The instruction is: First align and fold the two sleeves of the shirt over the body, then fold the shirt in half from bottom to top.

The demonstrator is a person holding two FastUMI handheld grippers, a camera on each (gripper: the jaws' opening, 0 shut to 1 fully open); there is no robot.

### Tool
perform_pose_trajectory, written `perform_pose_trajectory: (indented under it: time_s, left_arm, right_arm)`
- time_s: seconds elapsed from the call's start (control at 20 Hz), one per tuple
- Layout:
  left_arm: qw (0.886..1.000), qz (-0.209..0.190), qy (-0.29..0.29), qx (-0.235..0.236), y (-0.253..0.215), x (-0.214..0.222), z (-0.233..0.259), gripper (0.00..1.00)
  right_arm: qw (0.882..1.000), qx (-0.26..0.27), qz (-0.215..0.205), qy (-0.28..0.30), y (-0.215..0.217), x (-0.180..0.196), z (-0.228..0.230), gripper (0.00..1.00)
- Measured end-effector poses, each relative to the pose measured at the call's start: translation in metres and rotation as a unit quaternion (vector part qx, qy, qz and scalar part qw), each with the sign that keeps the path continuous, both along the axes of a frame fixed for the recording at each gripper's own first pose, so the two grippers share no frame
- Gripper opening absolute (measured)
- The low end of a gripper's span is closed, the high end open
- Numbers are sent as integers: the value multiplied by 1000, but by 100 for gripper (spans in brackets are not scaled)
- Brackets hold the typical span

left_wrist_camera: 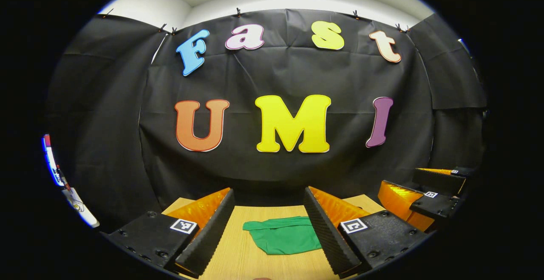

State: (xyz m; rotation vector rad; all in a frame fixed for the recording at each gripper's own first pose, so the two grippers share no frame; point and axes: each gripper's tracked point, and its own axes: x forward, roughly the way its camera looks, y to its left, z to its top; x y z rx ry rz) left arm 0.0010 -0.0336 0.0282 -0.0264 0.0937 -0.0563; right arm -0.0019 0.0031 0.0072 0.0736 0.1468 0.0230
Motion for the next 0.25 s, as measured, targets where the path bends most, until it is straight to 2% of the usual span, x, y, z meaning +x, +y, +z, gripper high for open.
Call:
perform_pose_trajectory:
  time_s: [0.25]
  left_arm:
    - [1000, 2, -10, 5, -2, 6, 4, 100]
  right_arm:
    - [1000, 1, 1, -6, -3, 8, 3, 96]
